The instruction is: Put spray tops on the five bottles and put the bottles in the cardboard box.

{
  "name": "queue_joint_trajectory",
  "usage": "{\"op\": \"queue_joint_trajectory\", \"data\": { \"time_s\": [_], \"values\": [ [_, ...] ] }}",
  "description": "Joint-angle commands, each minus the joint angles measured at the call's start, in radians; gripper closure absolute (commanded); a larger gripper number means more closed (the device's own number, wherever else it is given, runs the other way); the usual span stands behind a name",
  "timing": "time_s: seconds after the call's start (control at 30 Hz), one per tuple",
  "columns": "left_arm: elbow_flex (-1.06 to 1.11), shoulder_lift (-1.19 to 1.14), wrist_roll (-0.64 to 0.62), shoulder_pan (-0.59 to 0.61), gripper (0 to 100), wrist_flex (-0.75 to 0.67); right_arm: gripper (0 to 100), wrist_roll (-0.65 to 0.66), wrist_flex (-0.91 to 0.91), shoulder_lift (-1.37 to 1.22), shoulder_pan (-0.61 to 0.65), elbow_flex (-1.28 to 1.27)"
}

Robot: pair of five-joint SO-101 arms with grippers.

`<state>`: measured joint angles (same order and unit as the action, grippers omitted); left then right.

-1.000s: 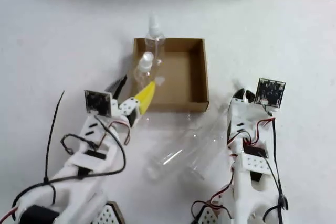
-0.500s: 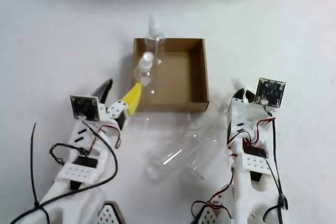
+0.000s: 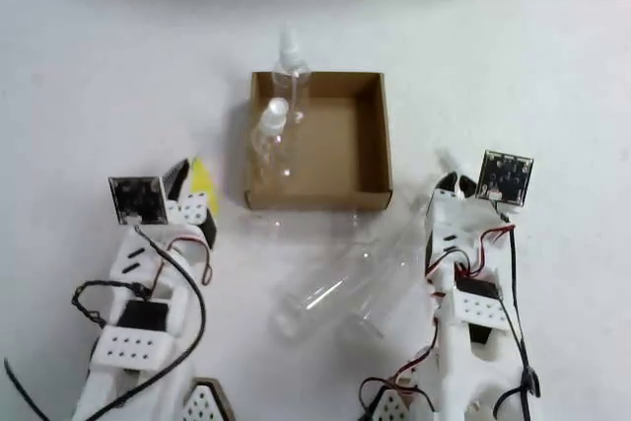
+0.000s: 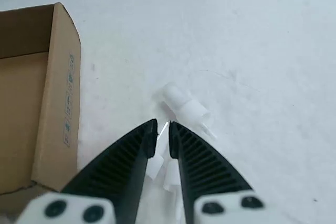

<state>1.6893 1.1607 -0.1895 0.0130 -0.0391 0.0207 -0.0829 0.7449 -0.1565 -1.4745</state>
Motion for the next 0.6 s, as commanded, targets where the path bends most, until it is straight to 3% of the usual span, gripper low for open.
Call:
{"op": "queue_joint_trajectory", "data": {
  "time_s": [0.0,0.13,0.27,0.43,0.57],
  "values": [
    [0.003,0.101,-0.009,0.008,94,0.132,98.1,0.015,0.022,0.010,-0.001,0.012],
    [0.009,0.151,-0.008,0.007,94,0.272,98.1,0.060,0.174,0.038,-0.005,0.058],
    [0.011,0.180,-0.006,0.007,94,0.405,98.1,0.074,0.518,0.157,0.004,0.157],
    [0.011,0.188,0.034,0.007,94,0.477,98.1,0.160,0.935,0.314,0.116,0.288],
    [0.011,0.188,0.083,0.007,94,0.491,98.1,0.130,1.076,0.364,0.217,0.341]
  ]
}}
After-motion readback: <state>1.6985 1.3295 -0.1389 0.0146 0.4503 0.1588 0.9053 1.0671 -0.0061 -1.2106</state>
